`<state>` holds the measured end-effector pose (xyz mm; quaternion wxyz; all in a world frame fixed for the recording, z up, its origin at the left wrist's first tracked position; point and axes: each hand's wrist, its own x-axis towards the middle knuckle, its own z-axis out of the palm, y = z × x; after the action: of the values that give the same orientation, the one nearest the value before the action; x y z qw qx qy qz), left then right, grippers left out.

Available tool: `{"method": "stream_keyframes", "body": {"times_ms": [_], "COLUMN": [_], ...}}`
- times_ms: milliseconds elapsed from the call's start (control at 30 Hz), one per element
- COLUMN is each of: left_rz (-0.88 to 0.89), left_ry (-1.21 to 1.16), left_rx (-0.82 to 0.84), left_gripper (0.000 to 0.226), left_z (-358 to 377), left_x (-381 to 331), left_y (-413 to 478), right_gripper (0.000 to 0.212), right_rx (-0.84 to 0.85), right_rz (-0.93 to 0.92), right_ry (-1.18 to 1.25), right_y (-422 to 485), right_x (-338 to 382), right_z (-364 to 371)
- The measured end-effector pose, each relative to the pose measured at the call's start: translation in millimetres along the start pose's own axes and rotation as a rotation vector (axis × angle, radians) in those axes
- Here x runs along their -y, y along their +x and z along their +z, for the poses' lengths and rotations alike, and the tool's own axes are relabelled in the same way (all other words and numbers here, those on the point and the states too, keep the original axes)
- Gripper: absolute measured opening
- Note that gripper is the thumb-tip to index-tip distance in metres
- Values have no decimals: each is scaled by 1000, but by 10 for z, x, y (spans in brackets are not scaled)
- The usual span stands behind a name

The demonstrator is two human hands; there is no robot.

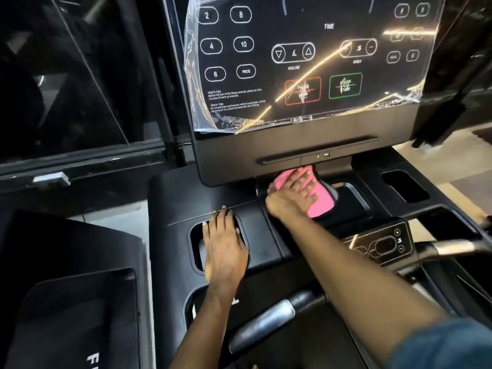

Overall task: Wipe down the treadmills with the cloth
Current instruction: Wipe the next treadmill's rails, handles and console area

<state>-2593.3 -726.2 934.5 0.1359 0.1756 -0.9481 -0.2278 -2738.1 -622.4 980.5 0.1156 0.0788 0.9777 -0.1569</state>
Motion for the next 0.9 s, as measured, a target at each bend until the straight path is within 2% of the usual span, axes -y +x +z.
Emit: {"method": "stream_keyframes", "body": {"times_ms": [133, 200, 233, 333, 433, 500, 600, 700, 800, 900], "left_rz": [-1, -11, -17, -55, -85, -128, -118, -96, -159, -159], "left_ry": [-47, -103, -163, -338, -241, -236, -312, -372, -417, -378], "left_rx": [-28, -44, -57, -121, -246, -225, -95, -102, -130, -142], "left_gripper": [56, 52, 49, 40, 33, 31, 34, 39, 53, 60], "left_z": [-2, 17, 16, -120, -398, -533, -612, -562, -479, -483], "left_x": [-5, 30, 57, 178, 453, 710, 994, 1081, 1034, 984], "left_y": [17, 17, 25, 48, 89, 115, 64, -90, -119, -172], "right_gripper": [70, 60, 52, 27, 32, 47, 69, 74, 72, 72], "right_rx": [-44, -102, -137, -276, -419, -344, -201, -151, -248, -370], "right_rz": [-263, -332, -313, -110, -44, -41, -54, -184, -170, 30], "right_ry": [-200, -223, -144, 297, 826, 984, 945, 953, 1064, 1174], "right_y": [-400, -591, -669, -906, -1059, -1159, -1362, -1507, -1360, -1093], "right_x": [-37, -30, -13, 84, 454, 822, 1212, 1206, 1048, 1097], "right_z": [200, 120, 66, -131, -116, -39, 101, 264, 253, 73]}}
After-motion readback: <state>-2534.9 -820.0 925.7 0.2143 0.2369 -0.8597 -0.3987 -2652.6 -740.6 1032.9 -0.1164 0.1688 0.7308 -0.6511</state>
